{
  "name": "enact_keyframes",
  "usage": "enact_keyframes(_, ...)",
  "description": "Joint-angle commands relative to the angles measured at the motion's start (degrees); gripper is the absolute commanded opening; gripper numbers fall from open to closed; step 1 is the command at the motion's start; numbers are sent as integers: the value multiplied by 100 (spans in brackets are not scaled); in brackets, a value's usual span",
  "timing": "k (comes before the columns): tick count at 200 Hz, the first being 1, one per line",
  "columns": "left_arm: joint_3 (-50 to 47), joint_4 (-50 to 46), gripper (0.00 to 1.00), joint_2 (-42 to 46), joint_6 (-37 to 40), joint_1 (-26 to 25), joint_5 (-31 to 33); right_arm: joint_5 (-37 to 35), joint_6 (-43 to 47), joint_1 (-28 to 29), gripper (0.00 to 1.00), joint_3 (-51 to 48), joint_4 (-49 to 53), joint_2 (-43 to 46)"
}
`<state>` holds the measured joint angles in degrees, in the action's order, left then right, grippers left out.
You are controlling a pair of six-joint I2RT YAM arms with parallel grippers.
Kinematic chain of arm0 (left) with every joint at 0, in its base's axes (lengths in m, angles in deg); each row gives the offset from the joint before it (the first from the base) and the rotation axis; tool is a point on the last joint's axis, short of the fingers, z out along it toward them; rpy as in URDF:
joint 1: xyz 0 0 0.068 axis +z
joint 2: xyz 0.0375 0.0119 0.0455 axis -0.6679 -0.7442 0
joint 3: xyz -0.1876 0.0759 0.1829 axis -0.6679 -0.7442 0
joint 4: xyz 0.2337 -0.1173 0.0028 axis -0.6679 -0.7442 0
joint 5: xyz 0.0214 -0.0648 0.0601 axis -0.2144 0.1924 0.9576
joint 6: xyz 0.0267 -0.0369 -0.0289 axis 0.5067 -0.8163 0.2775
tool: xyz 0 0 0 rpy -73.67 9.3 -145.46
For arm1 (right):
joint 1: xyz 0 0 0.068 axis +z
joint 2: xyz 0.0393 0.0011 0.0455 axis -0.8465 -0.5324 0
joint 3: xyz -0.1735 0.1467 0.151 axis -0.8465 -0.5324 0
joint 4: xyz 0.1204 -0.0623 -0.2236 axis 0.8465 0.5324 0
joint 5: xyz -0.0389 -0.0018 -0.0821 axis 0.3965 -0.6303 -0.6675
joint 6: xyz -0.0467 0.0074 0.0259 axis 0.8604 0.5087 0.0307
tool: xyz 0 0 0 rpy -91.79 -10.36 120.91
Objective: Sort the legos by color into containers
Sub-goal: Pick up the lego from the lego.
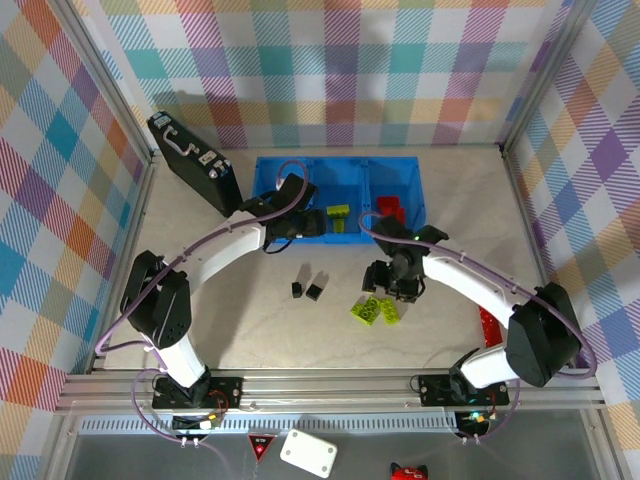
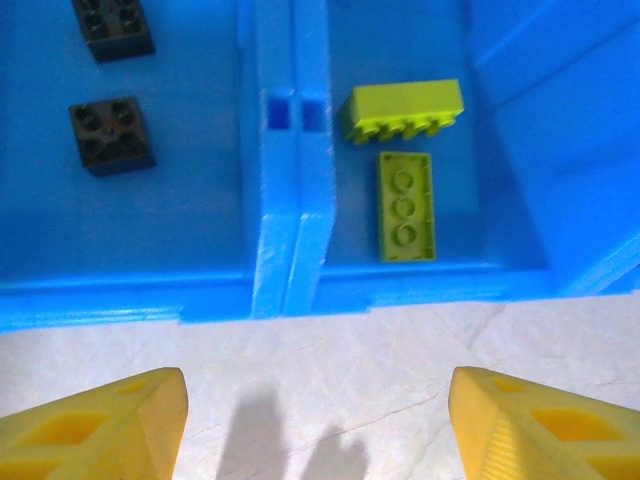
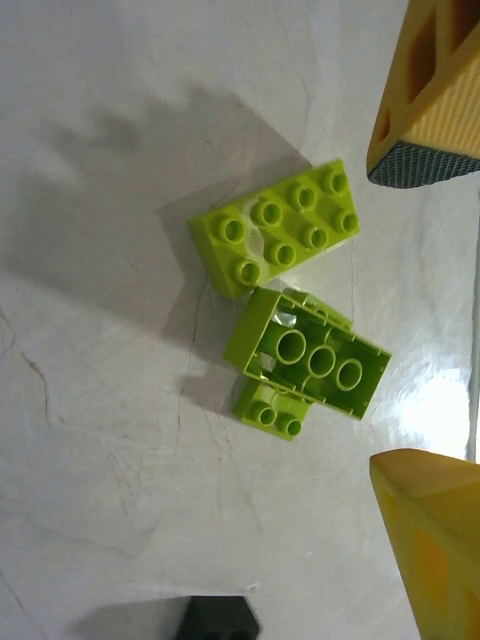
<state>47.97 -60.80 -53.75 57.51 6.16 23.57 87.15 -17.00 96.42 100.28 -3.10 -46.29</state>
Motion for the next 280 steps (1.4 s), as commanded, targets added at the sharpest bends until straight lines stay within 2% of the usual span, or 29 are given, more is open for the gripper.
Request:
enact_keyframes(1,-171,163,69,260,-10,81,-13,-411,-1653,339,71,-161,-133,-23)
enact_keyframes(29,-219,203,69,312,5,112,-29,-227,-2673,556,68,-241,-185,-213)
enact_keyframes(59,-117,158,69,286,113,136,-71,-270,-2910,671,66,-92,-42,-490)
enact_keyframes(280,-107,132,69,347,79,218,-71,-179,-2616,703,59,200,-388,-1398)
